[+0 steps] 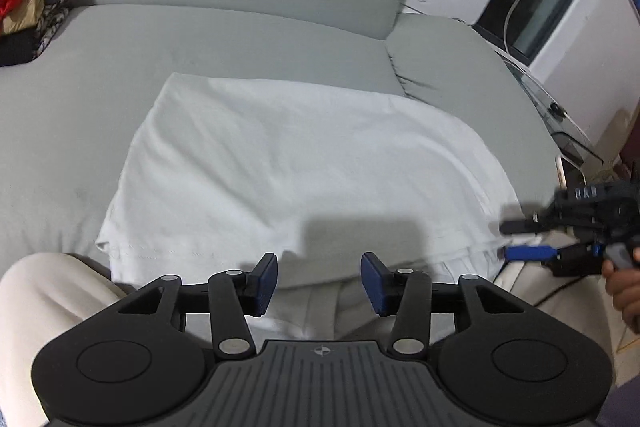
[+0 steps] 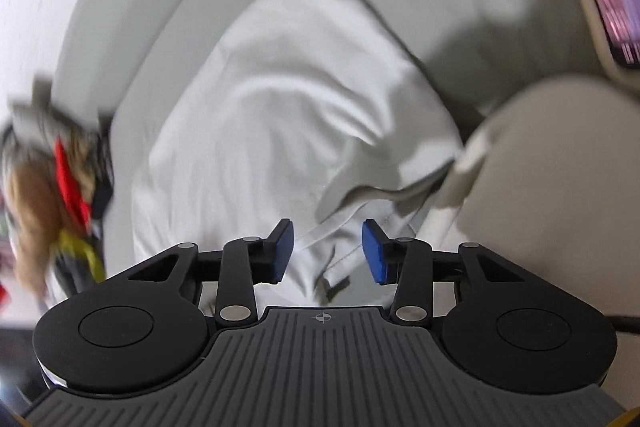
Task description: Fold clothes
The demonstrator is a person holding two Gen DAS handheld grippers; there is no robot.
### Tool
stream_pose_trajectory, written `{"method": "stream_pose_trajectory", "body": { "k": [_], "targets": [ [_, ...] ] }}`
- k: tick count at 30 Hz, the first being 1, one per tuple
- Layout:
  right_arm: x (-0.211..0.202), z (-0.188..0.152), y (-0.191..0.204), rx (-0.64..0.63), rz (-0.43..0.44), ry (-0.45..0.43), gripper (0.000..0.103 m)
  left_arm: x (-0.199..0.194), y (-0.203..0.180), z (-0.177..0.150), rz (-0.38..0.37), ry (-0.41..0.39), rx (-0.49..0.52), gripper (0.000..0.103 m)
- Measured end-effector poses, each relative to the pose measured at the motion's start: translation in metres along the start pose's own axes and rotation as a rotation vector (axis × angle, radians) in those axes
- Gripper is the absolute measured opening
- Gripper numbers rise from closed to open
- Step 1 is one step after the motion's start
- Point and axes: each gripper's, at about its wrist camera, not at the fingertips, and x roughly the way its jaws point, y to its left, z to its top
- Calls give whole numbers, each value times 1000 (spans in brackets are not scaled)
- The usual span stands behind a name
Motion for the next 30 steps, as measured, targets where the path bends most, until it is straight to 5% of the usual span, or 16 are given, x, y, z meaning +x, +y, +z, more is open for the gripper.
{"method": "stream_pose_trajectory", "body": {
  "k": [5,12,14,19,30],
  "targets": [
    [4,-6,-4,88,34,-77,55,4,-10,-11,48,19,67,42],
    [-1,-5,-4,83,40,-66,55,15,-17,-17,250,62,225,38],
    [-2,-4,-6,92,64,-75,55,12,-5,-13,200,69,115,39],
    [-5,-2,-11,122,124,-97,54,7,75,-21,-89,87,-660,37],
    [-2,-2,-15,111,144,-117,52,5,104,-41,-77,-28,-916,32]
  ]
}}
